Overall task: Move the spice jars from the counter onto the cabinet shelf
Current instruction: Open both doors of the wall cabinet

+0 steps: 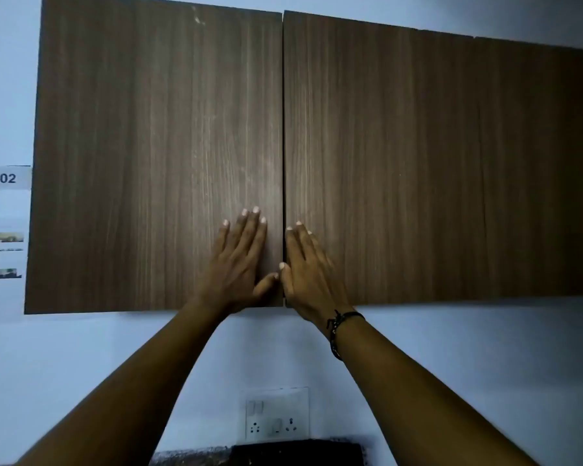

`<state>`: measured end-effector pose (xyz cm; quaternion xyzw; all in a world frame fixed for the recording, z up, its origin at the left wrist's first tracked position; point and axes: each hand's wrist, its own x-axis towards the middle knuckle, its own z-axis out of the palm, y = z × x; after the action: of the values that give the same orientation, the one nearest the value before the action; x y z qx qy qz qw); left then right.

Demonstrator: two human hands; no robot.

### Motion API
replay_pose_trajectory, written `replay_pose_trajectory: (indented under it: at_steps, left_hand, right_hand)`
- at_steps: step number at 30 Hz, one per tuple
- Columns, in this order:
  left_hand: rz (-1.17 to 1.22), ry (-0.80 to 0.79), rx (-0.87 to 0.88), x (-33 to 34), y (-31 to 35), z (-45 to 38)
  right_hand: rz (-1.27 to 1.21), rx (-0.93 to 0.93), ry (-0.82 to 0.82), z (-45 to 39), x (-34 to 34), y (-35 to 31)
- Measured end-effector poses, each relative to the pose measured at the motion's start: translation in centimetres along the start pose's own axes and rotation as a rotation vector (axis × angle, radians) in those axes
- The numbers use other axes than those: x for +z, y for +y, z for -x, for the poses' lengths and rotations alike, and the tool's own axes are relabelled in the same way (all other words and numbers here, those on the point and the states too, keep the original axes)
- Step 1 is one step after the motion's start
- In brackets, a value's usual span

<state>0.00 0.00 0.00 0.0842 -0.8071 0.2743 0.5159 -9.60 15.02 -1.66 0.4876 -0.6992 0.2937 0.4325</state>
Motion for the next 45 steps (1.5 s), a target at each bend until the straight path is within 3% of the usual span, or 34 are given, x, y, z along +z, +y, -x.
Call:
replay_pose_trajectory:
  at_steps: [8, 14, 21, 25, 31, 36, 40, 45]
  left_hand:
    - [-0.088, -0.172, 0.173, 3.6, -0.3, 1.3]
    - [-0.178, -0.141, 0.197, 5.6, 0.5, 0.9]
    - [-0.215, -0.116, 0.182, 6.2, 2.7, 1.4]
    - [-0.232, -0.102, 0.281, 4.8, 3.3, 1.6]
    - [-0.238, -0.061, 0.392, 0.8, 2.8, 2.8]
    - [0.145, 0.033, 0.317, -4.1, 1.2, 4.2]
    - [0.375, 0.045, 0.100, -8.2, 0.7, 3.4]
    - [0.388, 0.104, 0.065, -13.4, 0.8, 2.2]
  right_hand:
    - [0.019, 0.035, -0.081, -0.4, 3.4, -0.7]
    - [0.005, 0.036, -0.081, -0.5, 4.4, -0.4]
    - [-0.054, 0.062, 0.025, -0.5, 4.2, -0.3]
    - [-0.244, 0.139, 0.043, -0.9, 3.3, -0.6]
    - [-0.859, 0.376, -0.053, -1.8, 0.9, -2.9]
    - [-0.962, 0.453, 0.104, -2.1, -0.9, -4.4]
    - [-0.859, 0.355, 0.202, -1.5, -2.0, -5.4]
    - [-1.041, 0.038, 0.297, -0.6, -4.5, -8.4]
